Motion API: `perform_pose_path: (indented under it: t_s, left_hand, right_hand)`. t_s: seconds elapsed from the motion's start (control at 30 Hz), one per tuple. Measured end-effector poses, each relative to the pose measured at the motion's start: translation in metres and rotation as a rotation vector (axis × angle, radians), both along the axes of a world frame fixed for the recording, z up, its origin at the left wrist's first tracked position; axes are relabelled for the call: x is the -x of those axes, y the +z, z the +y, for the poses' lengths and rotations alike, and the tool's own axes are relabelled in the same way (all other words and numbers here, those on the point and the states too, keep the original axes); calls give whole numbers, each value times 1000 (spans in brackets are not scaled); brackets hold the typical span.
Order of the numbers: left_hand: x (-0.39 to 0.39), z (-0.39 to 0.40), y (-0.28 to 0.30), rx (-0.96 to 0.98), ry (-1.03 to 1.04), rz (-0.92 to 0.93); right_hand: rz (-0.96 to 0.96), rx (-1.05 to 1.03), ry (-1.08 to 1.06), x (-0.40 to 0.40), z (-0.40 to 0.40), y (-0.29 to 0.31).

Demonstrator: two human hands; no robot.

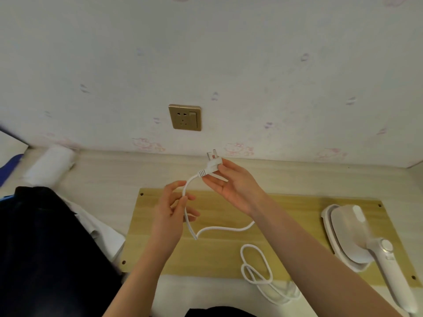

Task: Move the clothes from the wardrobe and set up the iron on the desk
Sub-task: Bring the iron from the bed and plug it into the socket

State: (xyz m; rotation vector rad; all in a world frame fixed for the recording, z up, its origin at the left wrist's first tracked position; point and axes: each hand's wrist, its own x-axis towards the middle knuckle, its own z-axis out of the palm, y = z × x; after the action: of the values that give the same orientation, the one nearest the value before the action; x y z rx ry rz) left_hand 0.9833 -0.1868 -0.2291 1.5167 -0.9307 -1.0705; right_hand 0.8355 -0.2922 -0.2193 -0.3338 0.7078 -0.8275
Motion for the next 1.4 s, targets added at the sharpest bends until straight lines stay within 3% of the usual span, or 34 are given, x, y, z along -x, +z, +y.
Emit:
perform_pose_path:
  t_s: [0.13,0.3,0.47,1.0,1.4]
  left_hand:
    - [-16,-20,-9,-3,13,-99]
    - [-30,-51,-18,12,85,-224]
    - [-37,-85,-10,88,55,-274]
    - [-64,-163,-41,136,34,-331]
    - [-72,-173,-56,124,-8,-242]
  right_hand:
    - [149,148,-14,-17,-9,6]
    - [525,376,-55,-50,-22,16]
    - [772,492,-69,-78,-38,17]
    - [1073,555,-74,-112,-93,-13]
    - [1131,659,-112,-116,-95,-23]
